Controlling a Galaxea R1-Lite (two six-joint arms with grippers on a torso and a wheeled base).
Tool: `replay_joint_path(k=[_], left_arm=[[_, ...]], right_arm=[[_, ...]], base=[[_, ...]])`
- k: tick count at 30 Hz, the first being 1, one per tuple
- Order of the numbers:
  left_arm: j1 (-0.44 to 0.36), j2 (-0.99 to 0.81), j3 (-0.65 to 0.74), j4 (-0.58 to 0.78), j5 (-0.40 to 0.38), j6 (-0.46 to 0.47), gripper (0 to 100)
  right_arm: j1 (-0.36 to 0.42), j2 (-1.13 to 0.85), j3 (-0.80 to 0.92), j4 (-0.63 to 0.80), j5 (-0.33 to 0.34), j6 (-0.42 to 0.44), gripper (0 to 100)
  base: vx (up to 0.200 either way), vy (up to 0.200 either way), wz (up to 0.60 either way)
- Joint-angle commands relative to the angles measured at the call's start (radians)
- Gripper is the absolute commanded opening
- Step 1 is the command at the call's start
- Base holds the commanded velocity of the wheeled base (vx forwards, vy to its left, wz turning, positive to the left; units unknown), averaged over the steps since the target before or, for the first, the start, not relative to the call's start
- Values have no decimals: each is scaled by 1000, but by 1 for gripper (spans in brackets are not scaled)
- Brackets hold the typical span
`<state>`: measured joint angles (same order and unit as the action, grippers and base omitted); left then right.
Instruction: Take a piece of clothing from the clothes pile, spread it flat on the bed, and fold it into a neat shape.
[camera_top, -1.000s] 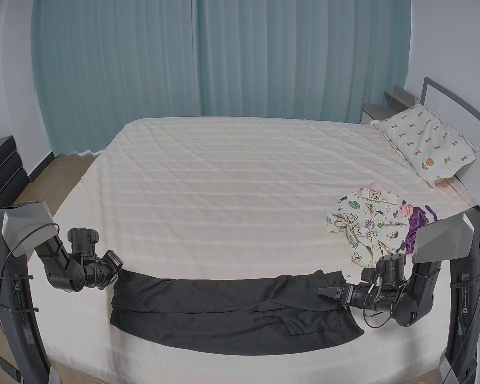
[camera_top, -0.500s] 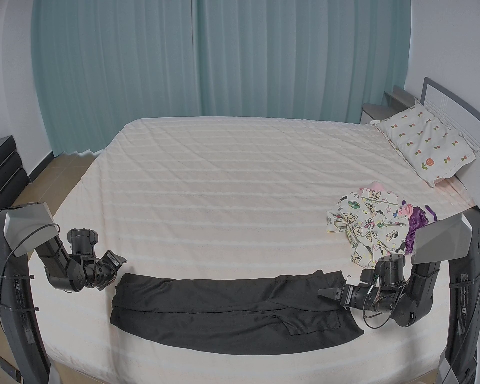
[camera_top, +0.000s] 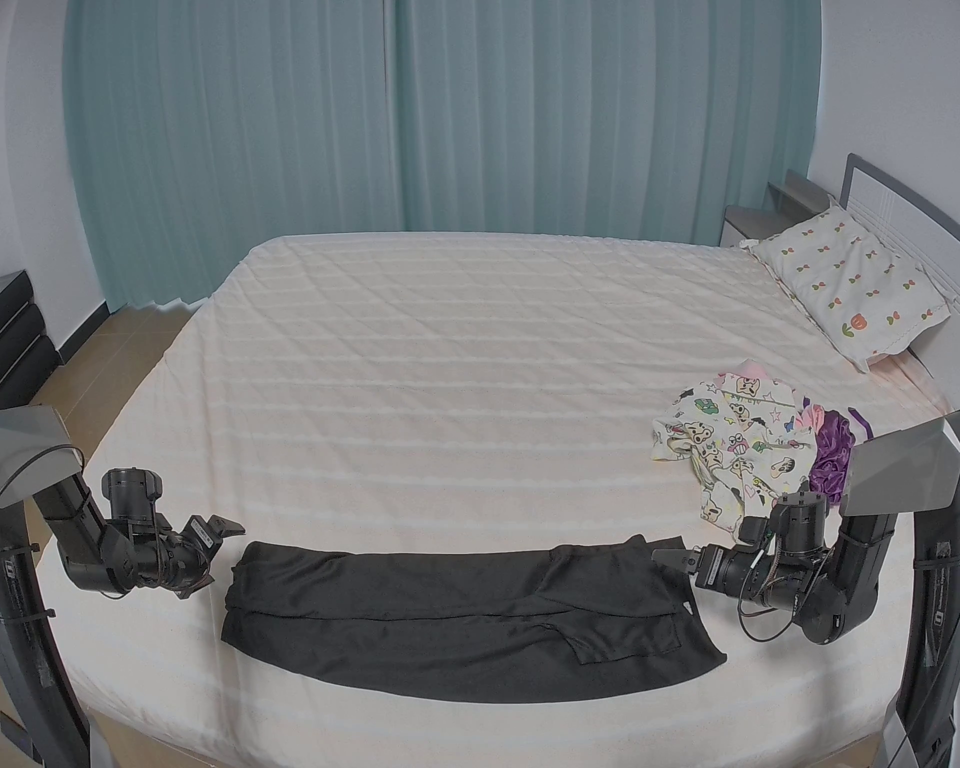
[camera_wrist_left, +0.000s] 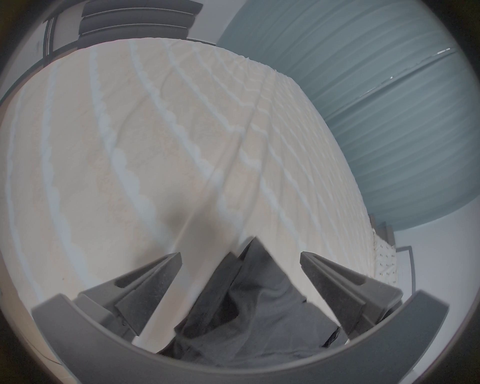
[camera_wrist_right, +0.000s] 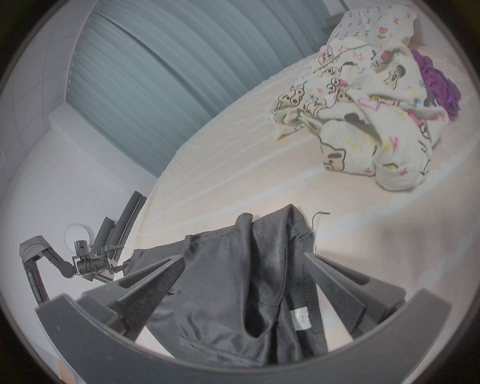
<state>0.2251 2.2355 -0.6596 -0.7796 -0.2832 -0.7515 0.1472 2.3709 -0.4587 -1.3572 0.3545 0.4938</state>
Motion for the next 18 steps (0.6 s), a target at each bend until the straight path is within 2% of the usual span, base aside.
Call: replay_joint_path(k=[1,8,18], left_arm=[[2,-22,41,6,-4,54,100],[-20,-34,100,-3,-5,132,100],[-109,-71,132,-3,15,121,100]], right_arm=[[-8,-38,6,-2,-2,0,100],[-2,-12,2,-3,-2,0,100],[11,7,0,-3,0,0,100]], base=[[-200,0,0],[-200,0,0],[0,0,0]])
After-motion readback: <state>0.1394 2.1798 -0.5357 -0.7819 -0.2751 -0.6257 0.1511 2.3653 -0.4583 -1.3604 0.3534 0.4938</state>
